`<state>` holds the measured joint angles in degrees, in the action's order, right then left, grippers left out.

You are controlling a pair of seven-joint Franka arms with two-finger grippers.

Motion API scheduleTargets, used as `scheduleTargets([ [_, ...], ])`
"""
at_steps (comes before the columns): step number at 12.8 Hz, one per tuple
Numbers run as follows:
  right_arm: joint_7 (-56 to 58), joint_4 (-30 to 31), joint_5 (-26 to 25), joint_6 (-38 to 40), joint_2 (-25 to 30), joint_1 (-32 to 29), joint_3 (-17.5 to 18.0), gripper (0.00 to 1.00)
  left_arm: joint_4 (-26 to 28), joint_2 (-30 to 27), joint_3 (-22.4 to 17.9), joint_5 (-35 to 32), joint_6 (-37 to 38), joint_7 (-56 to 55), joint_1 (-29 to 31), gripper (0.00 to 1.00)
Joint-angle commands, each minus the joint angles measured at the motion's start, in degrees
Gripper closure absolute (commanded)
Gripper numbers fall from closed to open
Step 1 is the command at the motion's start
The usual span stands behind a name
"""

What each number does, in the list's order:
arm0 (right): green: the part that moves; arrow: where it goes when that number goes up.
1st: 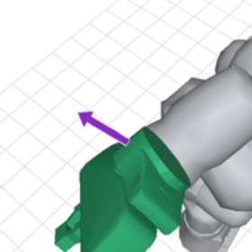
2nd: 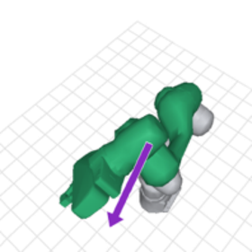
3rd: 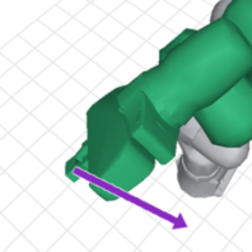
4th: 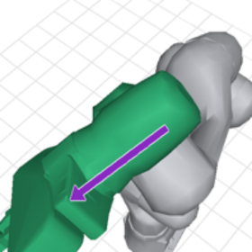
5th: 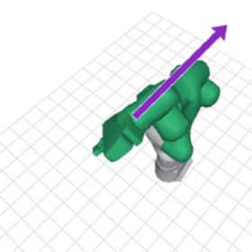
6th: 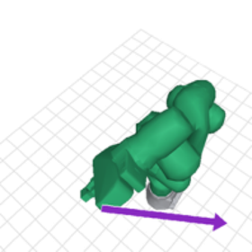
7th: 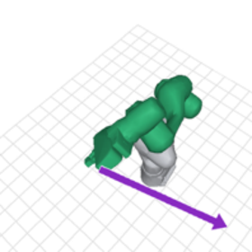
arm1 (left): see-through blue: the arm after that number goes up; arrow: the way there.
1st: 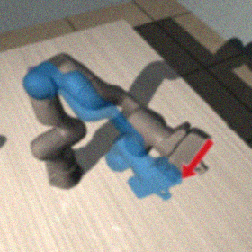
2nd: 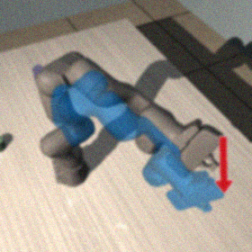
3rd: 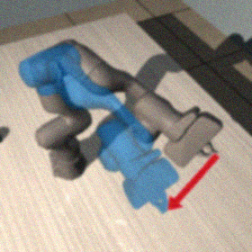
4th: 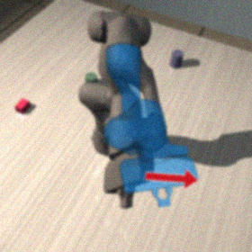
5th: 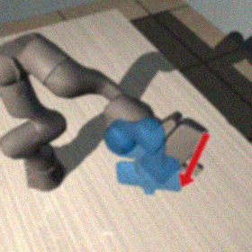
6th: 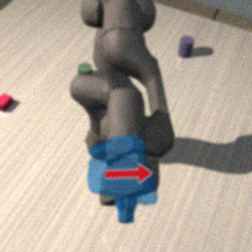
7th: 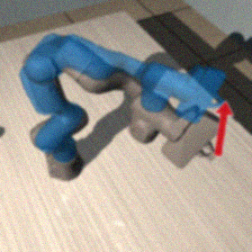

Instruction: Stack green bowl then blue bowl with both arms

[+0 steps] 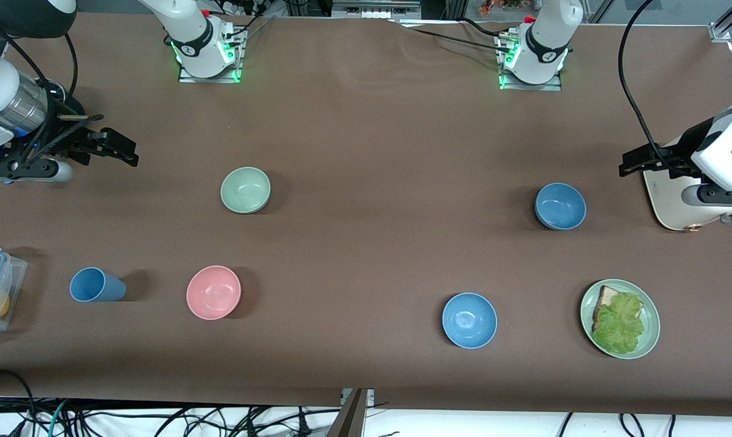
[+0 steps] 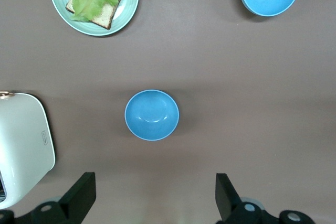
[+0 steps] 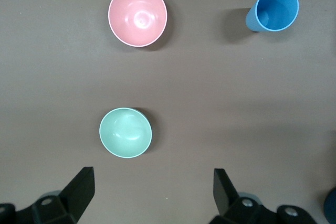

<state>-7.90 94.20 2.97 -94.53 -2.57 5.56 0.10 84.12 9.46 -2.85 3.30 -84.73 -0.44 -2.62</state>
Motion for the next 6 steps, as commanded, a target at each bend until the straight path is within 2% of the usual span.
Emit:
scheduleTargets([
  [1,0.18,-1.39,-0.68,2.58,-0.24,-0.99,0.78,0.0,-0.71,0.21,-0.22,-0.66,0.27,0.7,-0.46,0.0],
  [6,1.57,-1.48,-0.86,1.98,-0.59,-1.35,0.08,0.0,-0.71,0.21,-0.14,-0.66,0.27,1.14,-0.54,0.0],
])
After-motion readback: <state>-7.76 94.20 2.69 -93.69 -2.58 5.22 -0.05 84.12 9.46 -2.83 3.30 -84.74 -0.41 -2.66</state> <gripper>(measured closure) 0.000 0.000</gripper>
